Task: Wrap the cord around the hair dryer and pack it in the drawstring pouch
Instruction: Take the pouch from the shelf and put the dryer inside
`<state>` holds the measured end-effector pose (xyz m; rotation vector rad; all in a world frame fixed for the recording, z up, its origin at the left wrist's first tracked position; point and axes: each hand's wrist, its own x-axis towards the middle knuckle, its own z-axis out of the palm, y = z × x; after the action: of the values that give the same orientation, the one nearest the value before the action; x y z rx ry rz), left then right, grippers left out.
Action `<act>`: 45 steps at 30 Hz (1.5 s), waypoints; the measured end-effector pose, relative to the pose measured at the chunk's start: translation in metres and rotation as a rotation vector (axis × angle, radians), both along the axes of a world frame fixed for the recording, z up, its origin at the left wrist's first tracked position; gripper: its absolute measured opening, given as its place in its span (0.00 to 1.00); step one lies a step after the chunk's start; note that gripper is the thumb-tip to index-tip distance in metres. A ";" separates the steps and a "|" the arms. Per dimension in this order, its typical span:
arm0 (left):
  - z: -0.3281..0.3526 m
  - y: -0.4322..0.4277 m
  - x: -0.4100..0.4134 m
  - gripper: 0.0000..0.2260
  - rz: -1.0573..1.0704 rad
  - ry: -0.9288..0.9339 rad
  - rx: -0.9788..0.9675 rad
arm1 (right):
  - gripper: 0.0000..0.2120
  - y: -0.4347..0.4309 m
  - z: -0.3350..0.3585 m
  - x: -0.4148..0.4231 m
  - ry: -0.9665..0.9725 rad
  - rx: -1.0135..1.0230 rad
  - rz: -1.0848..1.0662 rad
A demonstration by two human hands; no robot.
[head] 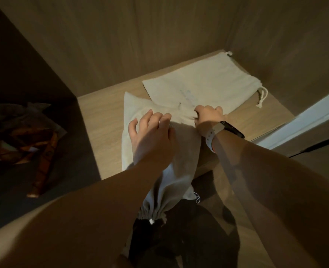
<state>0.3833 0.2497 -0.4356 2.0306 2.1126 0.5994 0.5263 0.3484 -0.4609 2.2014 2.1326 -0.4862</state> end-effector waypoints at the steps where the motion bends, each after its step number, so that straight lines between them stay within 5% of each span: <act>1: 0.001 -0.001 0.000 0.15 0.000 0.015 -0.012 | 0.13 -0.004 0.002 0.003 0.007 -0.017 -0.013; 5: 0.007 0.001 -0.005 0.18 -0.048 0.063 -0.143 | 0.11 -0.028 0.024 0.004 0.207 0.004 -0.166; 12: 0.076 -0.008 0.002 0.22 0.134 -0.288 -0.220 | 0.12 -0.045 0.107 0.007 0.523 0.322 -0.200; 34: 0.390 -0.136 -0.067 0.16 -0.112 -0.282 0.531 | 0.13 -0.201 0.439 -0.069 1.007 0.687 0.058; 45: 0.425 -0.195 -0.205 0.16 0.014 -0.105 0.562 | 0.11 -0.244 0.483 -0.212 1.182 0.631 0.198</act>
<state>0.1782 0.0546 -0.0110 2.1708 2.0573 1.3999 0.3143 0.1046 0.0221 2.1234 3.4017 -1.5943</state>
